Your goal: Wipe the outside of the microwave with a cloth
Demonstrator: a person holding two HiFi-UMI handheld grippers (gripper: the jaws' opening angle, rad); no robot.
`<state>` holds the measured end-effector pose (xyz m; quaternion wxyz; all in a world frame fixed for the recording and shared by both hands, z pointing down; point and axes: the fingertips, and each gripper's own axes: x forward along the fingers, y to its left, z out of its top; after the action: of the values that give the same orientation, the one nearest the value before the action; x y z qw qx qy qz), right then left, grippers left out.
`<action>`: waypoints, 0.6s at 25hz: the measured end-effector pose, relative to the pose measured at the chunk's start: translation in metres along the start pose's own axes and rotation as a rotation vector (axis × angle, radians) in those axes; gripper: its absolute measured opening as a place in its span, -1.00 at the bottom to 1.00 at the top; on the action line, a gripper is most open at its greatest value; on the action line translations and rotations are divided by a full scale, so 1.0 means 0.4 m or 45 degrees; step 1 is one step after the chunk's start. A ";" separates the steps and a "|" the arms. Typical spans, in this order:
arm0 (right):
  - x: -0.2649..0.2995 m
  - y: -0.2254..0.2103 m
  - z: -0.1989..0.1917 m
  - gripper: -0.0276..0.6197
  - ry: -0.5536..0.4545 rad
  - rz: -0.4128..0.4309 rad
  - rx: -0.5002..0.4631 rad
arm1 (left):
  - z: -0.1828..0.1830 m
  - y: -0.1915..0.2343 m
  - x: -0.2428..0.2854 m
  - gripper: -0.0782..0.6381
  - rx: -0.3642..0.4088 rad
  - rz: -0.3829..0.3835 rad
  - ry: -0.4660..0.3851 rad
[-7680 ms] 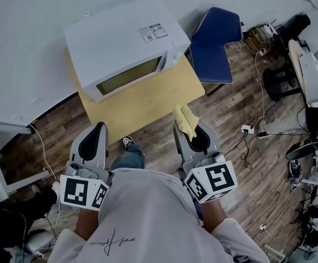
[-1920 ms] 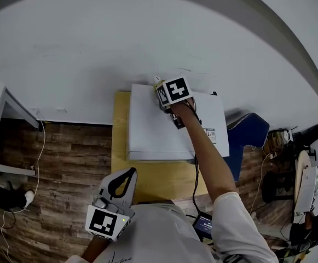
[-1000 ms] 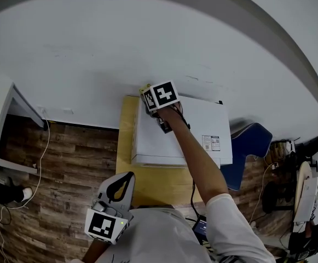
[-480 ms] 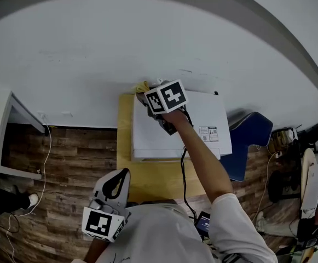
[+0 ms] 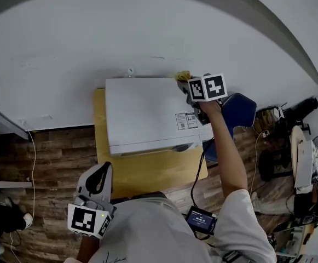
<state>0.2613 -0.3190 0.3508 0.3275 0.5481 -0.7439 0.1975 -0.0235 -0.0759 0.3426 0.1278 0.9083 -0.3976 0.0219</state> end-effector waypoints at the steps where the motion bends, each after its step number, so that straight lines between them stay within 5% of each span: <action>1: -0.007 -0.045 -0.020 -0.55 0.017 -0.037 0.015 | -0.002 -0.002 0.005 -0.79 -0.001 0.000 0.004; 8: 0.004 -0.250 -0.160 -0.55 0.188 -0.229 0.019 | -0.014 -0.020 0.033 -0.79 -0.016 0.011 0.027; 15: 0.050 -0.306 -0.235 -0.55 0.318 -0.325 -0.050 | -0.025 -0.035 0.044 -0.79 -0.030 0.025 0.032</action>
<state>0.3986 -0.3106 0.4236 0.4502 0.6029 -0.6255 0.2063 -0.0007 -0.0769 0.3516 0.1434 0.9024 -0.4052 0.0300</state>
